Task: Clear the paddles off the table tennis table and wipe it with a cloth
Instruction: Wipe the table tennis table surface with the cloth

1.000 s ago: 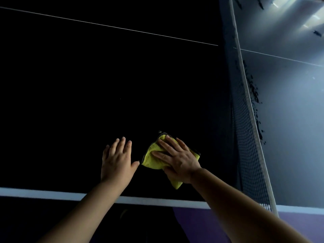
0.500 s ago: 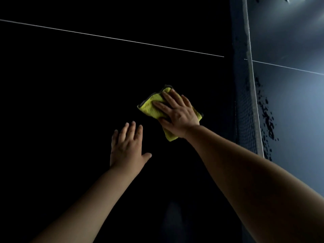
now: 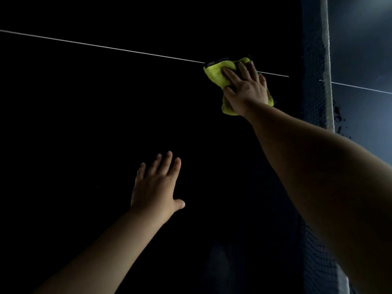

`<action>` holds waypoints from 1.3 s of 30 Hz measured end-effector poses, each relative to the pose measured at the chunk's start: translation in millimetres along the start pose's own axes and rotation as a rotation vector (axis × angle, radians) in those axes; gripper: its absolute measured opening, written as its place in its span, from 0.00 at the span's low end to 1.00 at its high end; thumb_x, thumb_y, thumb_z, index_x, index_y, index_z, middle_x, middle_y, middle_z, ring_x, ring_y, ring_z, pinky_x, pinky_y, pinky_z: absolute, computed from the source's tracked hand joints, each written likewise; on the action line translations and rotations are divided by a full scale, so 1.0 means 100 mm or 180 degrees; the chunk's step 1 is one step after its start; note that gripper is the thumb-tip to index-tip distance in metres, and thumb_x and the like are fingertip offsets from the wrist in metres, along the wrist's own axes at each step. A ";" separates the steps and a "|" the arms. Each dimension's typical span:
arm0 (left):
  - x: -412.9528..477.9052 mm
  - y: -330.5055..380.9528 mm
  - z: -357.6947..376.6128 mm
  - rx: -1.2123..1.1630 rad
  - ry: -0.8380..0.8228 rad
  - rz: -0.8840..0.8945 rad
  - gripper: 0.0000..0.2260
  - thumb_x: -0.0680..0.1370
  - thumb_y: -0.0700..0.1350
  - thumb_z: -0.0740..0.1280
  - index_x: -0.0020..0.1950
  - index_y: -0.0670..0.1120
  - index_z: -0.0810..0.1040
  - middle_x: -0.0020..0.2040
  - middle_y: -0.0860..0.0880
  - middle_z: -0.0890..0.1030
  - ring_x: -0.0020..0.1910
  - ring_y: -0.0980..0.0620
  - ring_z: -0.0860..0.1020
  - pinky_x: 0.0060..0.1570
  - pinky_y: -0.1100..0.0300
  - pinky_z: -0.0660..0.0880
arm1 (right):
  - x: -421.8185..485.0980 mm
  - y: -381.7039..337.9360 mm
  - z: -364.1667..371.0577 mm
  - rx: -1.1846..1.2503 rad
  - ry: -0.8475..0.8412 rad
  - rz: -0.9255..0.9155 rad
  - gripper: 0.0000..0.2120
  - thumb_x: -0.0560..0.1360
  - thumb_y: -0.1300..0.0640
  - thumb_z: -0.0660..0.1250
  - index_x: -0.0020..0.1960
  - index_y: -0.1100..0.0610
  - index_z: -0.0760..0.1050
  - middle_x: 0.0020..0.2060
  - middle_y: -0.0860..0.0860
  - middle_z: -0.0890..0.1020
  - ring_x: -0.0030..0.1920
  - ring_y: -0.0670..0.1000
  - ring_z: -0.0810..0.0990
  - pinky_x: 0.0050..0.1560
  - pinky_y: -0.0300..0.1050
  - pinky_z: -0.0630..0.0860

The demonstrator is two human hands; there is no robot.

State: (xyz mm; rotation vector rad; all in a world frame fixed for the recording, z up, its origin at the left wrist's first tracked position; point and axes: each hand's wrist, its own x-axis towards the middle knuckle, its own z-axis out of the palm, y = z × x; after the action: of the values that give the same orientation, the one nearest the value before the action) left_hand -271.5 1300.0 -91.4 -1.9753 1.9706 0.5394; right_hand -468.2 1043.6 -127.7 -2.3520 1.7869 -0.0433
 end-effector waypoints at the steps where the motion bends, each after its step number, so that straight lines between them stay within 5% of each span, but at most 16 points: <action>1: 0.00 0.00 0.00 -0.0005 -0.0025 0.0005 0.46 0.72 0.63 0.66 0.77 0.52 0.38 0.77 0.50 0.36 0.76 0.49 0.38 0.74 0.48 0.42 | -0.02 -0.01 0.00 0.0039 -0.0011 0.0128 0.28 0.79 0.41 0.52 0.78 0.40 0.53 0.80 0.49 0.50 0.79 0.54 0.43 0.76 0.56 0.45; 15: -0.17 0.00 0.01 -0.0120 0.0223 0.0050 0.42 0.72 0.60 0.68 0.77 0.50 0.47 0.78 0.50 0.44 0.76 0.49 0.43 0.73 0.47 0.44 | -1.82 -0.45 0.10 0.0229 -0.0235 0.0827 0.31 0.78 0.43 0.52 0.79 0.40 0.47 0.80 0.52 0.44 0.78 0.56 0.37 0.76 0.57 0.40; 19: -0.51 0.05 0.16 -0.0012 0.0690 0.0298 0.34 0.77 0.55 0.63 0.77 0.48 0.51 0.78 0.48 0.47 0.76 0.48 0.46 0.73 0.48 0.46 | -2.54 -0.69 0.17 0.0247 -0.0321 0.0898 0.33 0.75 0.40 0.48 0.79 0.40 0.45 0.80 0.51 0.43 0.78 0.55 0.35 0.76 0.56 0.37; 27: -1.38 -0.15 0.59 0.0096 0.0566 0.0567 0.33 0.78 0.54 0.62 0.78 0.48 0.50 0.78 0.48 0.46 0.76 0.48 0.45 0.73 0.49 0.44 | -3.98 -1.21 0.37 0.0198 -0.0416 0.1054 0.35 0.71 0.37 0.42 0.78 0.38 0.44 0.79 0.51 0.42 0.77 0.54 0.32 0.74 0.54 0.32; 39: -1.96 -0.14 0.71 0.0183 0.0554 0.0952 0.33 0.78 0.54 0.62 0.77 0.48 0.50 0.78 0.48 0.46 0.76 0.48 0.45 0.73 0.49 0.44 | -5.75 -1.72 0.62 0.0139 -0.0471 0.1133 0.35 0.74 0.40 0.56 0.78 0.38 0.48 0.79 0.52 0.51 0.79 0.57 0.42 0.76 0.57 0.40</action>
State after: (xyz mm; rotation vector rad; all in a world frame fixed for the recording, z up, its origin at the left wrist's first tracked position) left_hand -259.4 1506.5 -64.3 -1.7554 2.3807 0.3827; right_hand -453.7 1646.2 -108.1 -1.9197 2.0729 0.1359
